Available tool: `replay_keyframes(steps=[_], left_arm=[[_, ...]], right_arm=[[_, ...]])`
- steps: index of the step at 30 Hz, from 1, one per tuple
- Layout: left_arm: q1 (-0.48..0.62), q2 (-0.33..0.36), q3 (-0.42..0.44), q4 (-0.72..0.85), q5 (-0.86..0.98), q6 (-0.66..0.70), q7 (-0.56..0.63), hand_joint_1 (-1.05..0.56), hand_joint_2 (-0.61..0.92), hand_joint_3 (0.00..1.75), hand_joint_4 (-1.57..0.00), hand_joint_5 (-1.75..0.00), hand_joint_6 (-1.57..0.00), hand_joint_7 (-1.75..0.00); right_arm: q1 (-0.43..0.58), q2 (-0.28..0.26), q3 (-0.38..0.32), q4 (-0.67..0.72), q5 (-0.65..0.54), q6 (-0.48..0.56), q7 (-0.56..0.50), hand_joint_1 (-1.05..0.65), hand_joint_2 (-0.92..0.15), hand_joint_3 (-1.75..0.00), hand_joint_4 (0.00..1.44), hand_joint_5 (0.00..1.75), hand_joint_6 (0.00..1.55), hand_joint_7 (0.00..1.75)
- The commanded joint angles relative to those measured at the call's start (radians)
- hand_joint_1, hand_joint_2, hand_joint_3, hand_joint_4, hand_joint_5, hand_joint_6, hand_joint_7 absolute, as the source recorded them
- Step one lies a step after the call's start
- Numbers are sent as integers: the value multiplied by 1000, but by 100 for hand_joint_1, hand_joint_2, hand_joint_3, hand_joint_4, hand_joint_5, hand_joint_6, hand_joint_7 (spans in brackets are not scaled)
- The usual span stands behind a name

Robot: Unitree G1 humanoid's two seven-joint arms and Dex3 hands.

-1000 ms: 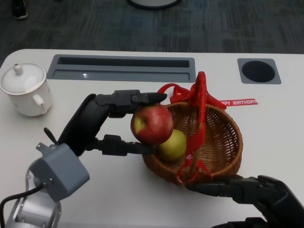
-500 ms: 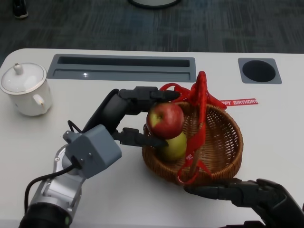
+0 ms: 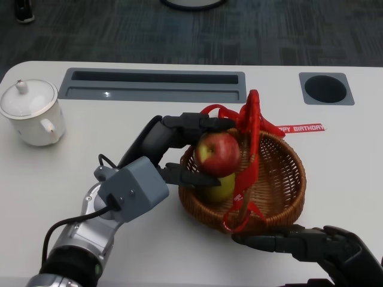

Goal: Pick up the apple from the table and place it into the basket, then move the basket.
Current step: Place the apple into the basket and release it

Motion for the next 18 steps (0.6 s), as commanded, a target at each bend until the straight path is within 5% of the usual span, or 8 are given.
replay_keyframes(steps=[1, 7, 18], left_arm=[[-22, 14, -11, -1, 5, -18, -10, -28, 71, 0, -96, 0, -84, 0], [5, 65, -46, -93, 16, 12, -79, -55, 69, 0, -33, 0, -32, 0], [29, 114, -47, -188, -24, 13, -158, -78, 70, 0, -12, 0, -12, 0]], right_arm=[[-2, -13, -7, -8, 10, -5, -2, -36, -81, 0, 85, 0, 80, 0], [-4, -8, -1, -7, 20, -4, 0, -35, -81, 0, 85, 0, 80, 0], [-10, -13, -3, -2, 24, -6, 5, -35, -81, 0, 86, 0, 80, 0]])
